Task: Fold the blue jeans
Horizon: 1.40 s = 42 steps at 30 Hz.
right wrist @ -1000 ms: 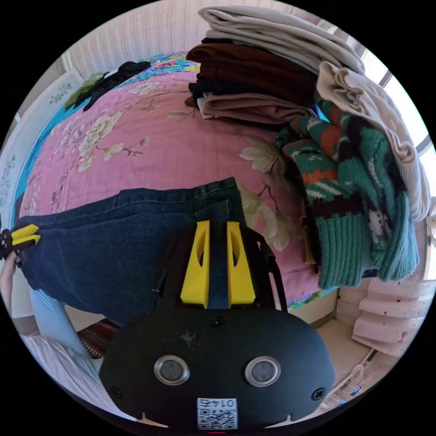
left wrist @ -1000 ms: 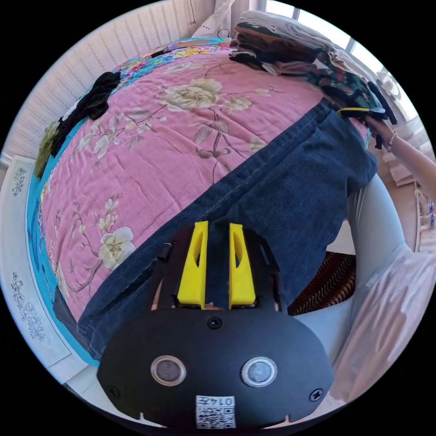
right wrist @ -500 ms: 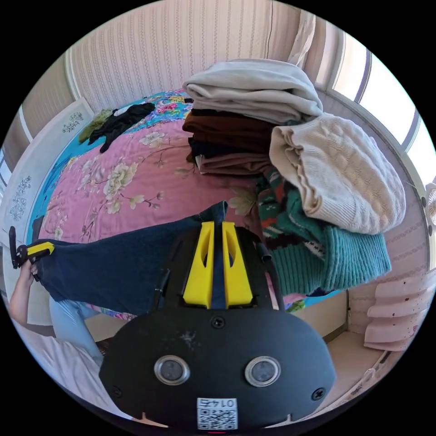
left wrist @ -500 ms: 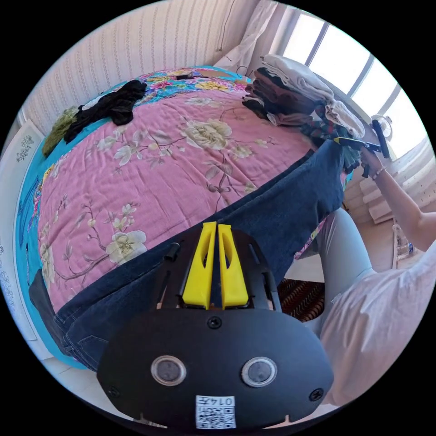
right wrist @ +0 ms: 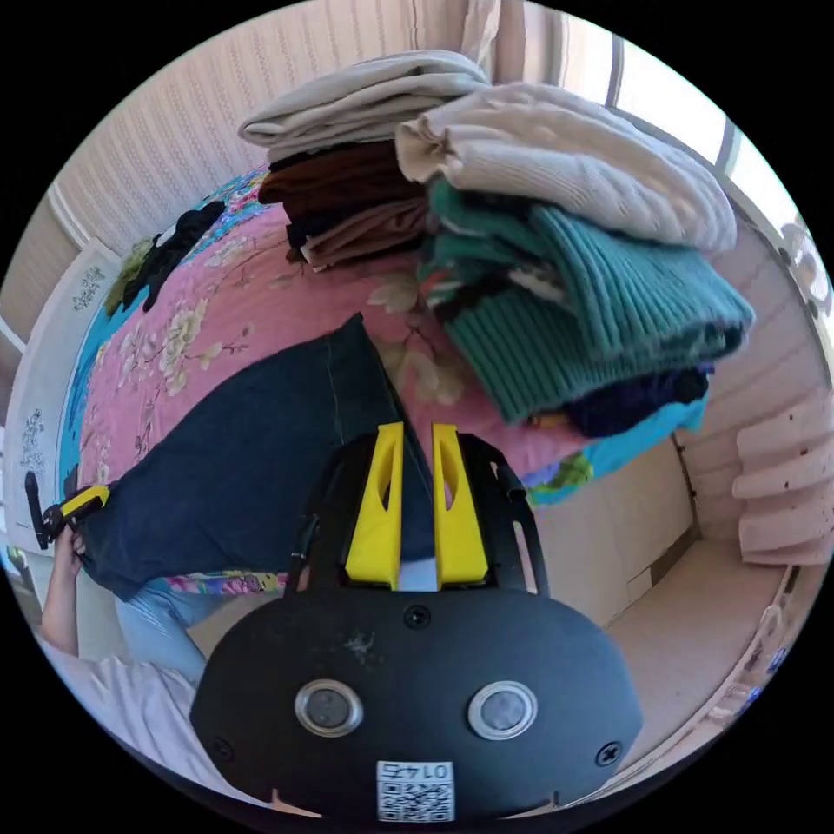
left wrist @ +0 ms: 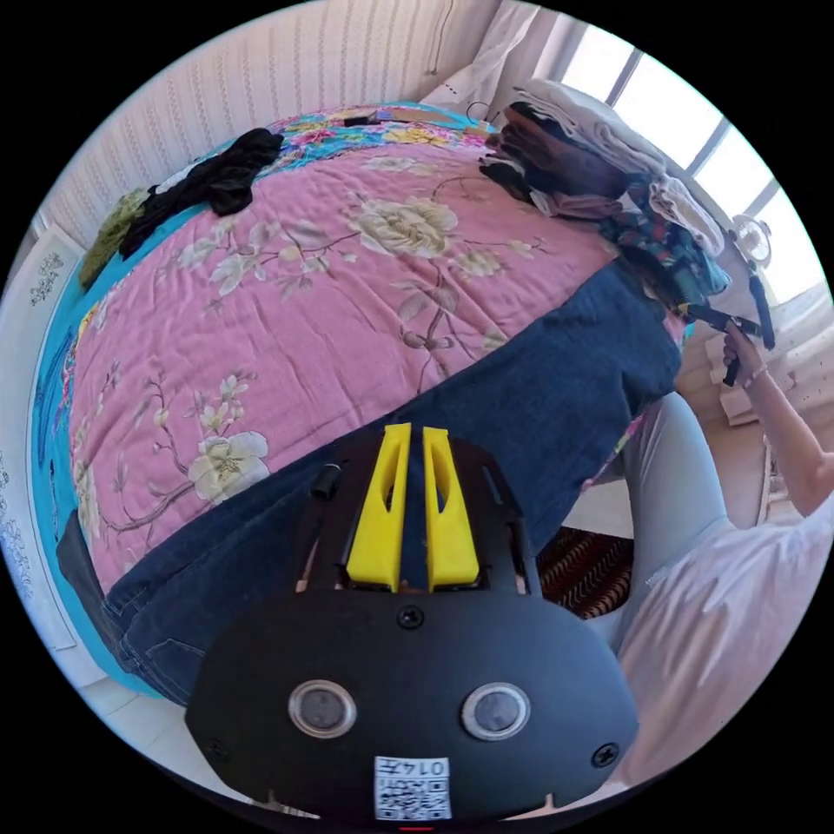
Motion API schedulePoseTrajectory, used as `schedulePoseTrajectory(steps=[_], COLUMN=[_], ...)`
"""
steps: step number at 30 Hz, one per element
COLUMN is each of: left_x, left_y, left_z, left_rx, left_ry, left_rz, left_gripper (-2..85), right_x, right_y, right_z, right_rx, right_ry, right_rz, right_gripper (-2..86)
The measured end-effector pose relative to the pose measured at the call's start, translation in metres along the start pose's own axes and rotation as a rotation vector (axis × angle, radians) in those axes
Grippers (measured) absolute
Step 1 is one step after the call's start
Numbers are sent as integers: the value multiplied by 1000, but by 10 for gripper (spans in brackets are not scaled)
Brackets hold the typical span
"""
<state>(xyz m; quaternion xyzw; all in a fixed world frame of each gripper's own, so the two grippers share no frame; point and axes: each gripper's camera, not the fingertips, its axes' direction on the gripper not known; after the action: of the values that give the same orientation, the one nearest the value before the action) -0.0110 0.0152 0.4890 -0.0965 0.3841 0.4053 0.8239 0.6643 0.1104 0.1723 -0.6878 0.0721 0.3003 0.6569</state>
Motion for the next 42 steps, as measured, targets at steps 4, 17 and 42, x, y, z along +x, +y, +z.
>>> schedulePoseTrajectory(steps=[4,17,42], left_x=[37,49,33], left_y=[21,18,33], left_z=[14,55,22], left_rx=[-74,-241,-231], left_ry=[44,-7,-25], left_rz=[83,125,68], left_gripper=[61,60,54], right_x=[70,180,236], right_y=[61,89,120], right_z=[19,32,67], right_rx=[-88,-5,37], right_ry=[-156,-610,-798], right_rz=[225,536,684], right_gripper=[83,3,124])
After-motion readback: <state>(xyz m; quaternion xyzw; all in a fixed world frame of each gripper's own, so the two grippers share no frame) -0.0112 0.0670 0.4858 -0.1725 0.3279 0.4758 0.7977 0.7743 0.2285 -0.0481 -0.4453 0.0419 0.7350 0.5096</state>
